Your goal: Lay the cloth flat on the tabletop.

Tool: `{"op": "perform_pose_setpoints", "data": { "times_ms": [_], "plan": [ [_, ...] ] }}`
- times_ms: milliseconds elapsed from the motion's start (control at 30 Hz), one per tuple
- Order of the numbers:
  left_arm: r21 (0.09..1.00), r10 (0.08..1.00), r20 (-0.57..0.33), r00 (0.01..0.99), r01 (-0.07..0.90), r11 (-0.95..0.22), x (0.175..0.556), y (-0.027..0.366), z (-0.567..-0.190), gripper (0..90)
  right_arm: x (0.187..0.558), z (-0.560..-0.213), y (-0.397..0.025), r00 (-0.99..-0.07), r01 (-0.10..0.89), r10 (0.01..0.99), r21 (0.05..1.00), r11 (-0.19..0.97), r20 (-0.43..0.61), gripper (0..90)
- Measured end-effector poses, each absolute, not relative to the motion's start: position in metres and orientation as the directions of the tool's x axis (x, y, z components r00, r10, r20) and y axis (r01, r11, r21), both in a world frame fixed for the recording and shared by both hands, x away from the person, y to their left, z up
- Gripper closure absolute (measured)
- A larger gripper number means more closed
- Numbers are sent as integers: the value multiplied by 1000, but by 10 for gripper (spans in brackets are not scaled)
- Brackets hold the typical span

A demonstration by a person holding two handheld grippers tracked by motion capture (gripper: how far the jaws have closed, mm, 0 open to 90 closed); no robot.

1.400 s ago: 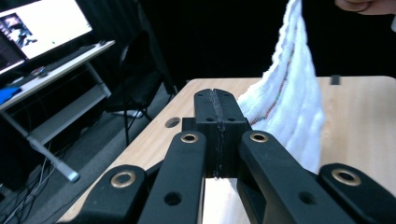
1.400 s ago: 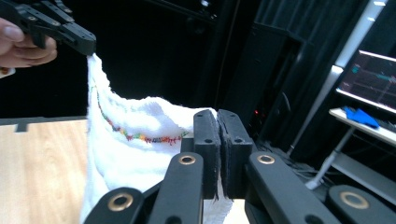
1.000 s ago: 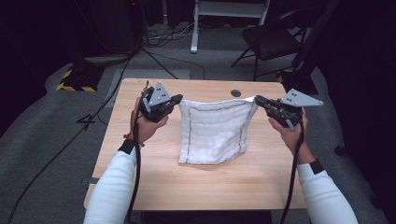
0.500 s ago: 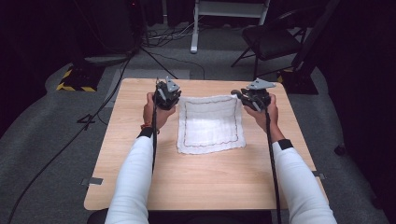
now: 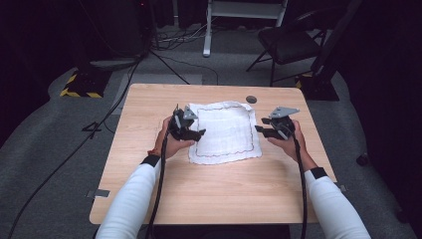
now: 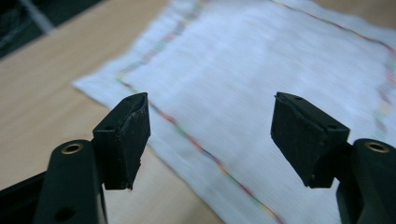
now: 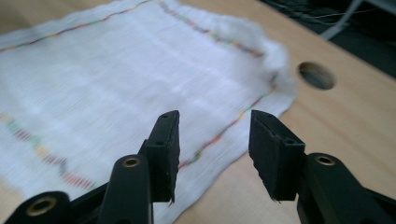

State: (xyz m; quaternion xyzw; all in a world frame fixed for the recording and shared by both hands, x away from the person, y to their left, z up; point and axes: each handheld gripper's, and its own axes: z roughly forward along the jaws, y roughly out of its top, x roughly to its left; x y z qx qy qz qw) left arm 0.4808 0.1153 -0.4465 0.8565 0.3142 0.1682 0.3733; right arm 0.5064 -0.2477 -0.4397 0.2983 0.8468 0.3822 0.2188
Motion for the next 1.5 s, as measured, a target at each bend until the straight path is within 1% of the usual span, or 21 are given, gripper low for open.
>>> {"op": "perform_pose_setpoints", "data": {
  "times_ms": [100, 133, 167, 267, 367, 467, 500, 567, 600, 633, 700, 733, 767, 800, 867, 900, 1100, 1300, 1367, 1433, 1500],
  "plan": [
    [731, 598, 21, 801, 396, -556, 459, 115, -458, 269, 490, -453, -257, -782, 338, 616, 769, 542, -90, 519],
    [710, 566, 2, 825, 397, -581, 451, 115, -464, 293, 482, -460, -260, -811, 338, 582, 762, 553, -62, 512],
    [710, 566, 2, 825, 397, -581, 451, 115, -464, 293, 482, -460, -260, -811, 338, 582, 762, 553, -62, 512],
    [697, 529, -35, 848, 400, -596, 439, 113, -473, 298, 473, -466, -259, -845, 331, 534, 740, 585, -45, 501],
    [684, 503, -35, 864, 387, -618, 433, 114, -478, 343, 467, -475, -257, -867, 331, 498, 728, 600, -17, 490],
    [679, 503, -53, 863, 400, -616, 435, 117, -482, 422, 465, -482, -254, -875, 332, 484, 702, 630, -21, 491],
    [676, 499, -52, 865, 398, -620, 435, 118, -483, 468, 465, -483, -253, -877, 332, 480, 703, 629, -15, 511],
    [656, 485, -41, 873, 390, -646, 435, 119, -487, 611, 465, -489, -250, -881, 329, 472, 684, 651, -26, 606],
    [650, 479, -27, 877, 380, -658, 435, 118, -489, 639, 465, -490, -249, -882, 319, 469, 681, 659, -40, 649],
    [653, 478, -17, 878, 372, -660, 435, 119, -490, 639, 465, -490, -249, -882, 319, 469, 681, 659, -40, 649],
    [661, 489, -31, 871, 385, -644, 438, 122, -491, 706, 466, -490, -250, -885, 303, 463, 684, 664, -58, 748],
    [663, 486, -36, 873, 385, -642, 439, 123, -491, 750, 466, -490, -251, -885, 297, 461, 684, 667, -65, 768],
    [666, 488, -38, 872, 386, -639, 439, 124, -491, 750, 466, -490, -252, -884, 297, 462, 685, 665, -65, 794],
    [671, 489, -43, 871, 387, -632, 440, 124, -492, 787, 466, -491, -253, -881, 299, 468, 689, 660, -67, 846],
    [672, 486, -53, 872, 391, -629, 441, 126, -492, 806, 466, -491, -253, -883, 293, 464, 687, 665, -73, 856],
    [673, 481, -57, 875, 389, -629, 440, 126, -492, 848, 465, -490, -254, -885, 288, 459, 682, 672, -78, 866],
    [665, 463, -68, 884, 386, -639, 434, 126, -491, 863, 455, -488, -256, -892, 291, 446, 670, 683, -68, 872],
    [660, 426, -69, 902, 362, -658, 417, 121, -491, 864, 424, -487, -265, -902, 287, 428, 671, 684, -50, 871],
    [656, 411, -80, 908, 358, -665, 410, 119, -490, 864, 419, -488, -267, -904, 288, 425, 672, 683, -45, 872],
    [651, 390, -87, 917, 348, -675, 402, 117, -490, 864, 403, -488, -272, -907, 288, 421, 674, 680, -36, 871],
    [645, 367, -84, 926, 331, -689, 392, 114, -489, 863, 399, -488, -274, -908, 282, 416, 673, 683, -42, 871]
  ]
}}
